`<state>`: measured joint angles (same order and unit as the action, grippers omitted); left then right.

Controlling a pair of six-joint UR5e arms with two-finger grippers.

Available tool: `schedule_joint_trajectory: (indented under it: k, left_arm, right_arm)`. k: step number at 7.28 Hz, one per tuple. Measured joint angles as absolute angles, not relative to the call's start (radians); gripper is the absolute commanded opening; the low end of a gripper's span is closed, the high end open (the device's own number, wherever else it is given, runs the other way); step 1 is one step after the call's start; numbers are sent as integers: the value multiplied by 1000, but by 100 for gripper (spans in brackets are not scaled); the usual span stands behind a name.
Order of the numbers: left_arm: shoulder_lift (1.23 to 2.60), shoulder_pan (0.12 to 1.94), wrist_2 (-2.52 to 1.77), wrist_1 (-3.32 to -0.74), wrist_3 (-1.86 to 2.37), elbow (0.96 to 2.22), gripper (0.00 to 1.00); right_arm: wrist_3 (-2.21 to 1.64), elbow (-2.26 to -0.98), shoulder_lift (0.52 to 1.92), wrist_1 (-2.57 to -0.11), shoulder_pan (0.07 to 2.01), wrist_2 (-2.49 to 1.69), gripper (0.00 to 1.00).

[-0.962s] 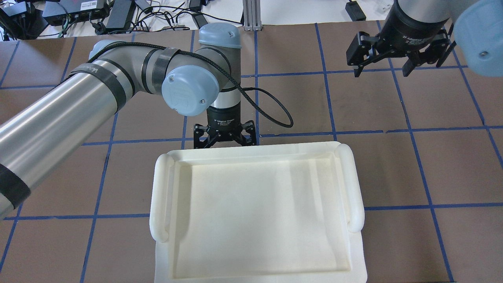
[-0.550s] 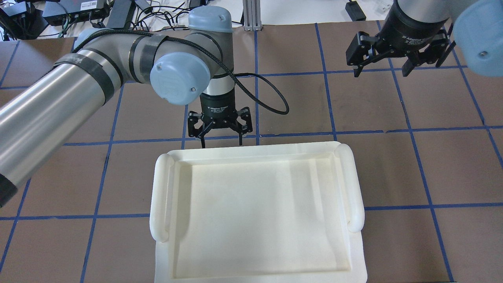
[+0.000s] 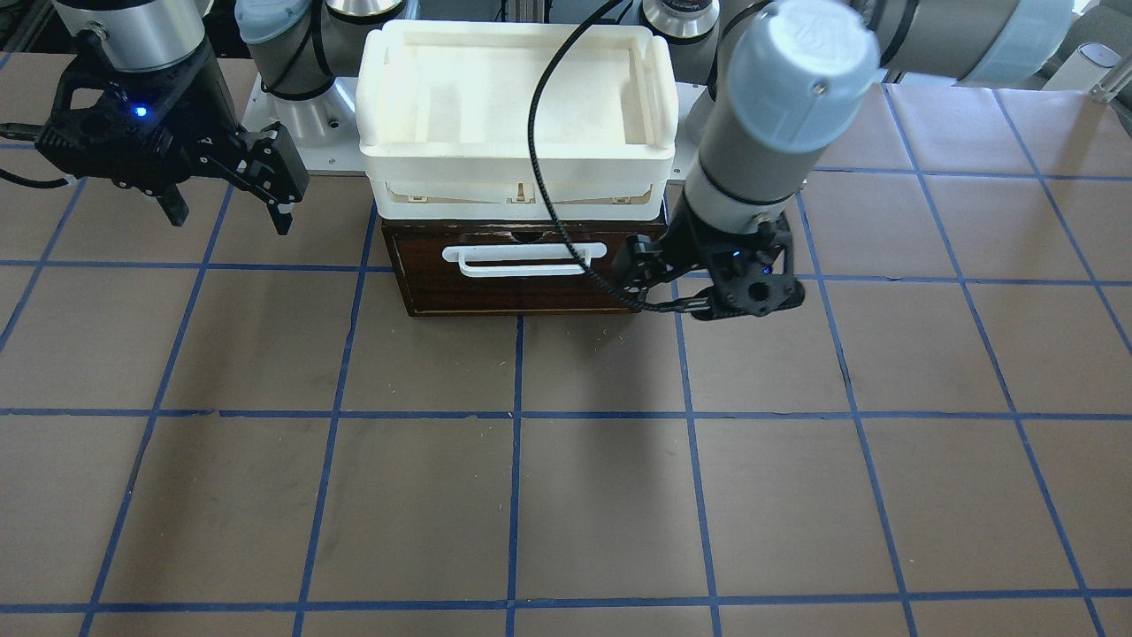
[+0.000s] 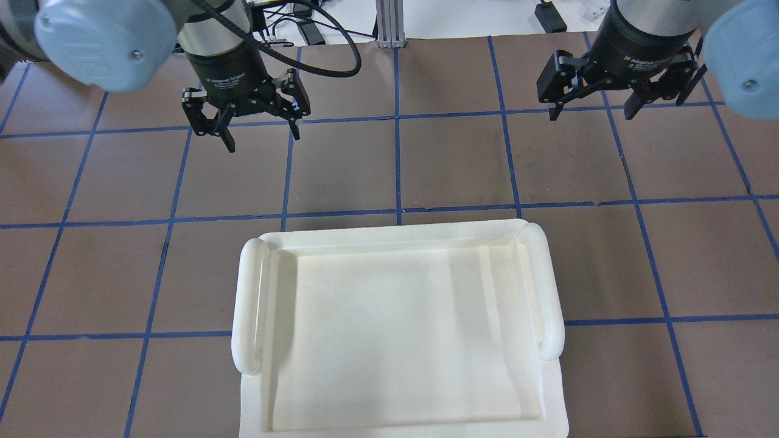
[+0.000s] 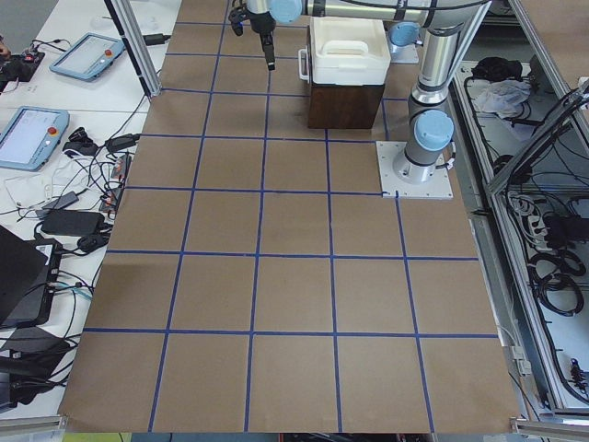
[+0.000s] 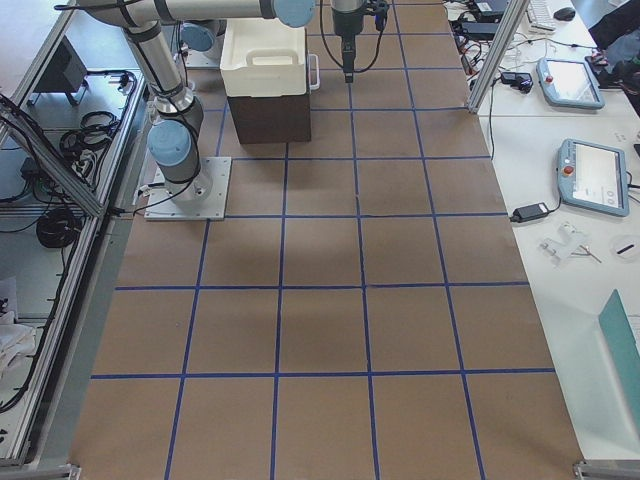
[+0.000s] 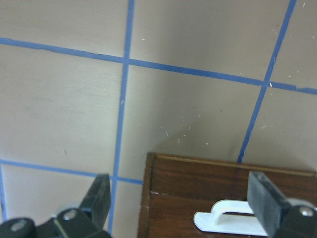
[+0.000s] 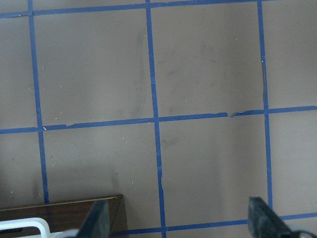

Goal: Put scissors in drawer and close it

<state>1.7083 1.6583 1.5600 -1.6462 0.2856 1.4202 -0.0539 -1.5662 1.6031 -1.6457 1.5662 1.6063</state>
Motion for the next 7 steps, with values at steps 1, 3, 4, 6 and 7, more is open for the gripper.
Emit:
schedule_joint_trajectory:
  k: [1, 3, 4, 6, 7]
  left_arm:
    - [1653, 1644, 1566, -1656, 280, 1430, 100]
    - [1561, 1622, 1566, -1661, 251, 1476, 100]
    - [1533, 1596, 1561, -1657, 214, 1498, 100]
    - [1513, 1552, 1556, -1653, 181, 1515, 100]
    - [1514, 1545, 1555, -1649, 176, 1516, 100]
  right_arm:
    - [-54, -1566, 1603, -1645, 1566, 1607, 100]
    - [-52, -1566, 1604, -1645, 1566, 1608, 100]
    - [-48, -1566, 1603, -1645, 1566, 1608, 100]
    - [-42, -1566, 1603, -1646, 1566, 1609, 100]
    - [-42, -1566, 1603, -1645, 1566, 1610, 100]
